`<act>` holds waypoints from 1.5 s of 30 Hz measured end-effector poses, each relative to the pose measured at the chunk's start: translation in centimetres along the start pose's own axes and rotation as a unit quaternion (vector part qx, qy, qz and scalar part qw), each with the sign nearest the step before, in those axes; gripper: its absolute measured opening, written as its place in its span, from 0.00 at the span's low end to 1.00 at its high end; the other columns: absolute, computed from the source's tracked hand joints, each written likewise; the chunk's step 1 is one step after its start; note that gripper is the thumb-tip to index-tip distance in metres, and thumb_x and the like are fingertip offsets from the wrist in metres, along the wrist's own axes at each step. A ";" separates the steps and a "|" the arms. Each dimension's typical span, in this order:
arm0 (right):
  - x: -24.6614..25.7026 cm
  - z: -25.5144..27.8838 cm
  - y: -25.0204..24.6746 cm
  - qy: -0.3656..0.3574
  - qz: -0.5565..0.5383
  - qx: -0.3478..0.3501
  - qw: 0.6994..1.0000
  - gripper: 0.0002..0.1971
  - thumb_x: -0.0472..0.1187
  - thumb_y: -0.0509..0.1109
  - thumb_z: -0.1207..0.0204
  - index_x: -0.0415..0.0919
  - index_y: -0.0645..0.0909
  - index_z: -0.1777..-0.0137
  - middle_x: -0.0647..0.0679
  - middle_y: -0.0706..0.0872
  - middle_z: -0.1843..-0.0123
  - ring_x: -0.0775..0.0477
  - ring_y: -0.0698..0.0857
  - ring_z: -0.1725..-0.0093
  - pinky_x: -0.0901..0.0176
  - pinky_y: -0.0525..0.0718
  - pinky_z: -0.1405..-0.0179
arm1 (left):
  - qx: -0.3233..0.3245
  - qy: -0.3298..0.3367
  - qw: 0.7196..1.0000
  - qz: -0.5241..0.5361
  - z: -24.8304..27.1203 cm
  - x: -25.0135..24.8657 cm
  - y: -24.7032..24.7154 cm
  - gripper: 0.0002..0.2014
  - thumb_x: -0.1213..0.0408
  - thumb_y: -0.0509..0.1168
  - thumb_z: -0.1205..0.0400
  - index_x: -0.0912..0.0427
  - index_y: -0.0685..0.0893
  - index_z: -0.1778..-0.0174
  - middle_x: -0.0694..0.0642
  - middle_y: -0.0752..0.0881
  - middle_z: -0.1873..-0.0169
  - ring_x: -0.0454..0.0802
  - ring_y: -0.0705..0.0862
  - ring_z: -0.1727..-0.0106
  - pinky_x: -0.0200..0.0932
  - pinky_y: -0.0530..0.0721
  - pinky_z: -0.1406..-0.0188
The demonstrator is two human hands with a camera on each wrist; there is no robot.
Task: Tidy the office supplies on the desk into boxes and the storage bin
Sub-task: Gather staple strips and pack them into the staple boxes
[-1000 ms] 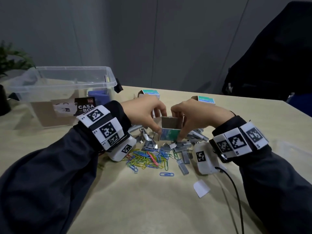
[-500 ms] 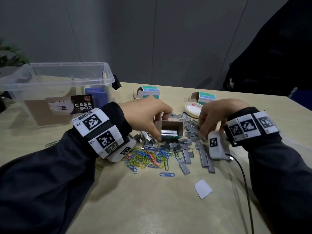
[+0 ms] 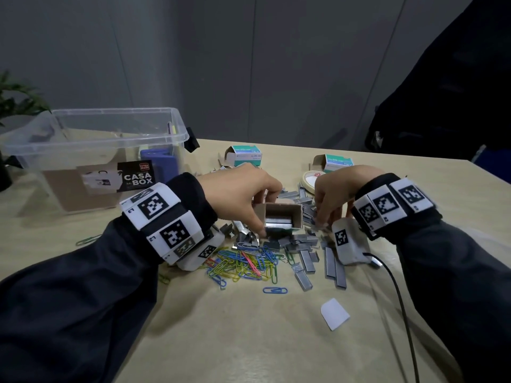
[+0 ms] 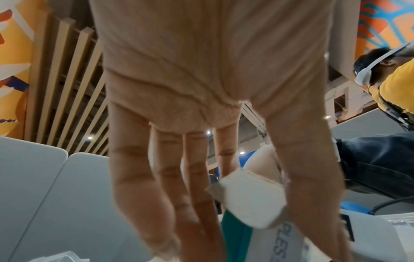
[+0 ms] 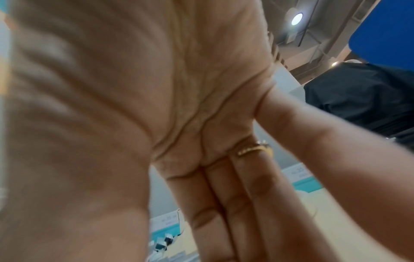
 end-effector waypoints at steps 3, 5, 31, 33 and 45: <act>0.1 0.3 -0.2 -0.013 0.010 -0.003 1.000 0.09 0.43 0.81 0.30 0.37 0.89 0.58 0.46 0.92 0.59 0.48 0.89 0.58 0.54 0.88 0.49 | -0.006 -0.015 1.000 0.006 0.1 0.4 -0.3 0.19 0.49 0.79 0.31 0.54 0.77 0.58 0.48 0.80 0.66 0.38 0.76 0.67 0.45 0.76 0.65; -0.2 0.5 -0.4 -0.024 -0.010 -0.011 1.000 0.04 0.40 0.80 0.29 0.41 0.88 0.59 0.48 0.91 0.60 0.50 0.90 0.56 0.59 0.87 0.54 | -0.001 -0.033 0.999 0.012 0.0 1.1 -0.5 0.16 0.48 0.76 0.28 0.52 0.79 0.56 0.46 0.80 0.66 0.38 0.76 0.66 0.43 0.75 0.64; -1.3 4.2 -3.6 -0.114 -0.144 -0.063 0.981 0.06 0.36 0.81 0.31 0.46 0.92 0.55 0.50 0.93 0.58 0.60 0.90 0.62 0.69 0.86 0.61 | -0.104 -0.087 0.991 -0.016 0.9 1.0 -3.1 0.30 0.38 0.71 0.29 0.52 0.82 0.36 0.50 0.82 0.44 0.44 0.78 0.48 0.43 0.77 0.49; -0.9 5.0 -3.8 -0.139 -0.156 -0.066 0.976 0.07 0.35 0.81 0.31 0.45 0.92 0.54 0.49 0.93 0.58 0.59 0.90 0.62 0.73 0.83 0.64 | -0.166 -0.077 0.983 0.022 1.3 0.2 -4.3 0.23 0.41 0.69 0.26 0.53 0.86 0.42 0.48 0.86 0.49 0.44 0.83 0.52 0.41 0.80 0.53; 2.5 10.0 -6.7 -0.320 -0.297 -0.136 0.889 0.13 0.33 0.80 0.33 0.33 0.89 0.48 0.41 0.93 0.55 0.49 0.92 0.56 0.62 0.89 0.50 | -0.107 -0.072 0.888 0.441 1.7 -2.3 -2.6 0.08 0.69 0.74 0.26 0.70 0.89 0.54 0.58 0.91 0.66 0.45 0.88 0.67 0.34 0.86 0.71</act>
Point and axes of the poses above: each hand's wrist, its own z-axis away from the middle knuckle, its own y-axis out of the palm, x = y × z, the point moved 8 cm from there along -z, towards the middle knuckle
